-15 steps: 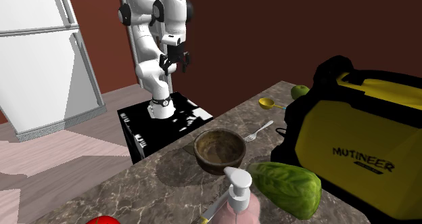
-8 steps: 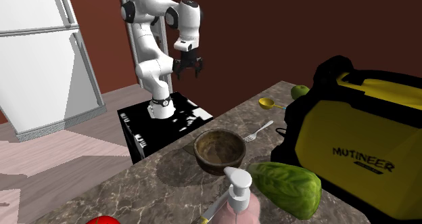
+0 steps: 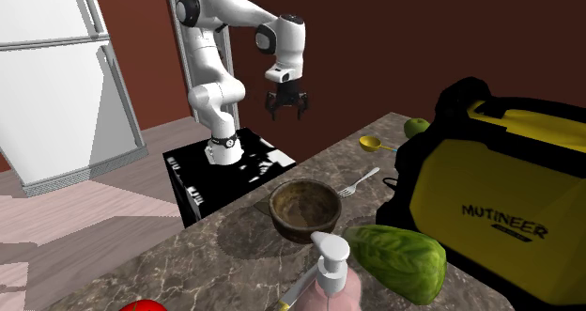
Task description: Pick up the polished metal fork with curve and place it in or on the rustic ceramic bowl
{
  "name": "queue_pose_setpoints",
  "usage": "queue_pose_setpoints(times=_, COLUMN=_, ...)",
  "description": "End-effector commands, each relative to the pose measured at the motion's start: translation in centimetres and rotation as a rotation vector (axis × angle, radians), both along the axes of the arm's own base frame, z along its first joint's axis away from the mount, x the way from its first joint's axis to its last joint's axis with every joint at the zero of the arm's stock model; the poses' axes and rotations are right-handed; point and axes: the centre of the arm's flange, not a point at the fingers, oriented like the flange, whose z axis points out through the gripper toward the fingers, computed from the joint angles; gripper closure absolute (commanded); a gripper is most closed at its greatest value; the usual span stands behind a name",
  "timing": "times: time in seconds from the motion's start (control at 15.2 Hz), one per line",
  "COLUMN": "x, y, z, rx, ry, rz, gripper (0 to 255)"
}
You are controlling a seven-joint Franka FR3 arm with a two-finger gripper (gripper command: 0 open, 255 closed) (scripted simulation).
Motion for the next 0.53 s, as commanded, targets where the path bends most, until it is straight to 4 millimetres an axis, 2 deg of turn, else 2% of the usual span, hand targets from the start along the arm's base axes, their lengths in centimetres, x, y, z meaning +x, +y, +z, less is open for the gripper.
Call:
queue_pose_setpoints(times=0.0, x=2.2, y=1.6, z=-1.1, rx=-0.004, ry=-0.013, rz=-0.082, gripper=0)
queue_pose_setpoints(times=0.46, x=9.5, y=5.1, z=-4.4, rx=-0.024, ry=-0.052, rz=-0.345, gripper=0)
